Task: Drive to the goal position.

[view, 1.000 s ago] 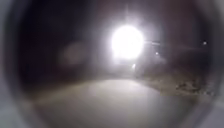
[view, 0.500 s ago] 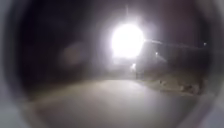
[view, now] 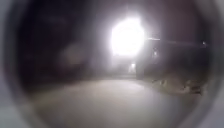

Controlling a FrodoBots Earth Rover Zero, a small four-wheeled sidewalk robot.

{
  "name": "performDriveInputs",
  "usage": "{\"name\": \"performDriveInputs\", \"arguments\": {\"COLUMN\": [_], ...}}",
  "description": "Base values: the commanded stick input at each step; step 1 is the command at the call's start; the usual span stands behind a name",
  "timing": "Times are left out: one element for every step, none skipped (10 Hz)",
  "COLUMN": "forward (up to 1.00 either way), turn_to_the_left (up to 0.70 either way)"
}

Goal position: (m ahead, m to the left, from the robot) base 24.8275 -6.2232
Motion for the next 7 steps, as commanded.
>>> {"name": "performDriveInputs", "arguments": {"forward": [1.0, 1.0, 1.0, 1.0, 1.0, 1.0, 1.0], "turn_to_the_left": [0.0, 0.0, 0.0, 0.0, 0.0, 0.0, 0.0]}}
